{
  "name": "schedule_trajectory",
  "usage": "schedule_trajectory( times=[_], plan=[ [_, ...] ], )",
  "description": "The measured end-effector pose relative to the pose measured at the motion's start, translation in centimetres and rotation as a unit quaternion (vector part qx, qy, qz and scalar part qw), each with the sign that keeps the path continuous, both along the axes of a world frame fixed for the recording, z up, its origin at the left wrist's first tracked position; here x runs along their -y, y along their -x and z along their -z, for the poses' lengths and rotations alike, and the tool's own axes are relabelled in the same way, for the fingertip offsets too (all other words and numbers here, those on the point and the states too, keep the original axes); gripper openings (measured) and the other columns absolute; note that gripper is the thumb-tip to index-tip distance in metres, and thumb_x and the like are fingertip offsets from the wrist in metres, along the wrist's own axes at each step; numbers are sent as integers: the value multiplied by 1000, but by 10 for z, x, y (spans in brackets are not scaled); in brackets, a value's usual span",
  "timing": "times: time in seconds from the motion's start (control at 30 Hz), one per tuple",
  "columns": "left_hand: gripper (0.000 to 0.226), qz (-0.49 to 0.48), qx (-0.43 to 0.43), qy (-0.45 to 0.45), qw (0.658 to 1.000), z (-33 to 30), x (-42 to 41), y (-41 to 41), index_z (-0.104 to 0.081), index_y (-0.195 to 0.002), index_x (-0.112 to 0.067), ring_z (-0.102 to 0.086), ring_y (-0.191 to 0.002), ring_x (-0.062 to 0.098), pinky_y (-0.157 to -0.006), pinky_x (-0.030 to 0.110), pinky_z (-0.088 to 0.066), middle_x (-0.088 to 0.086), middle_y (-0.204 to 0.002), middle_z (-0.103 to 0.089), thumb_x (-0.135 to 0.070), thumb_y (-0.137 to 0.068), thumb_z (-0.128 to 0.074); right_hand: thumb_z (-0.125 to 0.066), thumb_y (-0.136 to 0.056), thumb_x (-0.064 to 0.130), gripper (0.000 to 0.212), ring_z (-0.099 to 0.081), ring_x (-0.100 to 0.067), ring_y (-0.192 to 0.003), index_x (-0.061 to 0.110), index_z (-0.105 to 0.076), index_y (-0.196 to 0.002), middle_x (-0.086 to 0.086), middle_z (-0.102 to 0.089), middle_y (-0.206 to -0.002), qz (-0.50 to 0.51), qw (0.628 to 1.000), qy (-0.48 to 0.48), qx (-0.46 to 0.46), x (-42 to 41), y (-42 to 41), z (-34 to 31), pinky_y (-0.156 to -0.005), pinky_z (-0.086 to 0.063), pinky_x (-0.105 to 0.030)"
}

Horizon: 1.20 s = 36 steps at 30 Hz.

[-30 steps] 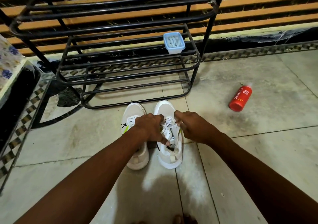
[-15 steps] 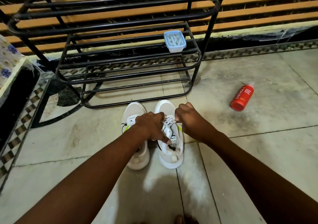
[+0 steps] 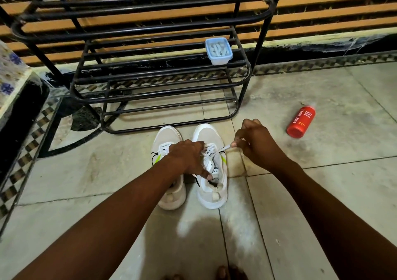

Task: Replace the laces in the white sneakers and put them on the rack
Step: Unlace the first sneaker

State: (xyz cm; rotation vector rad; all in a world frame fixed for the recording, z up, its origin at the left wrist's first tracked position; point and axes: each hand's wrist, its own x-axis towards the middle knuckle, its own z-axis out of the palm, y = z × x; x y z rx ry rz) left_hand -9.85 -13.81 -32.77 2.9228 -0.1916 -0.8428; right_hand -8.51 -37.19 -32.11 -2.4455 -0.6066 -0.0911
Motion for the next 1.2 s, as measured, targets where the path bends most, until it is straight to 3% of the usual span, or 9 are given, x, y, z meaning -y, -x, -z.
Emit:
schedule_trajectory(
  times=[0.17, 0.3, 0.4, 0.47, 0.6, 0.73, 0.97, 1.1, 1.2],
  plan=[
    [110, -6, -5, 9, 1000, -1, -1, -2, -44, -144, -33, -54, -127, 29, -99, 43, -46, 5, -133, -58, -84, -53, -81, -77, -84, 12, 16, -42, -15, -89, 14, -68, -71, 4, -51, -79, 111, 979, -173, 3, -18, 11, 6, -72, -32, -15],
    [110, -7, -12, 14, 1000, -2, -3, -3, -44, -145, -34, -54, -127, 28, -98, 41, -46, 4, -135, -58, -84, -54, -80, -75, -86, 10, 24, -54, -18, -93, 21, -60, -71, 0, -55, -87, 200, 939, -276, -49, -27, 16, 20, -81, -42, -24],
    [110, -4, -20, 9, 1000, -4, -2, -3, -43, -147, -34, -53, -129, 29, -100, 42, -47, 4, -138, -57, -84, -56, -80, -67, -92, 10, 21, -68, -30, -98, 2, -56, -77, -14, -65, -96, 171, 854, -457, -181, -32, 18, 26, -88, -54, -45],
    [105, -7, -20, 6, 1000, -6, 1, -3, -43, -148, -35, -54, -128, 30, -98, 40, -47, 5, -139, -57, -81, -60, -78, -56, -101, 5, 21, -71, -33, -87, 0, -50, -82, -17, -66, -89, 140, 808, -505, -270, -38, 22, 28, -80, -58, -47],
    [93, -7, -10, -5, 1000, -7, 7, -1, -44, -147, -36, -54, -129, 32, -97, 41, -47, 7, -141, -58, -86, -71, -64, -49, -103, 8, 20, -57, -17, -61, 1, -45, -85, -9, -62, -72, 94, 915, -344, -191, -40, 19, 28, -66, -50, -32],
    [92, 0, -10, -15, 1000, -8, 7, 1, -43, -148, -35, -54, -130, 32, -95, 42, -45, 8, -142, -58, -89, -75, -56, -43, -98, 29, 14, -49, -15, -64, 17, -42, -91, 4, -52, -71, 49, 976, -166, -134, -39, 13, 35, -66, -44, -38],
    [79, -5, -11, 4, 1000, -13, 7, 7, -44, -149, -32, -54, -128, 36, -104, 43, -44, 15, -139, -58, -81, -87, -48, -43, -101, 27, 20, -57, -31, -83, 12, -54, -92, -1, -49, -87, -45, 992, 75, -86, -36, 11, 63, -76, -50, -46],
    [79, -4, -14, 5, 1000, -12, 5, 8, -41, -152, -33, -53, -131, 36, -108, 44, -42, 17, -143, -56, -80, -89, -45, -53, -93, 38, 31, -49, -18, -68, 24, -47, -67, 3, -44, -74, 5, 994, 7, -106, -27, 3, 47, -67, -39, -34],
    [81, 7, -20, -1, 1000, -9, 5, 8, -38, -153, -32, -52, -132, 36, -106, 43, -42, 17, -144, -55, -82, -89, -43, -72, -86, 23, 50, -40, -15, -57, 23, -33, -55, 2, -39, -61, 97, 984, -80, -124, -11, -3, 42, -61, -32, -32]
  ],
)
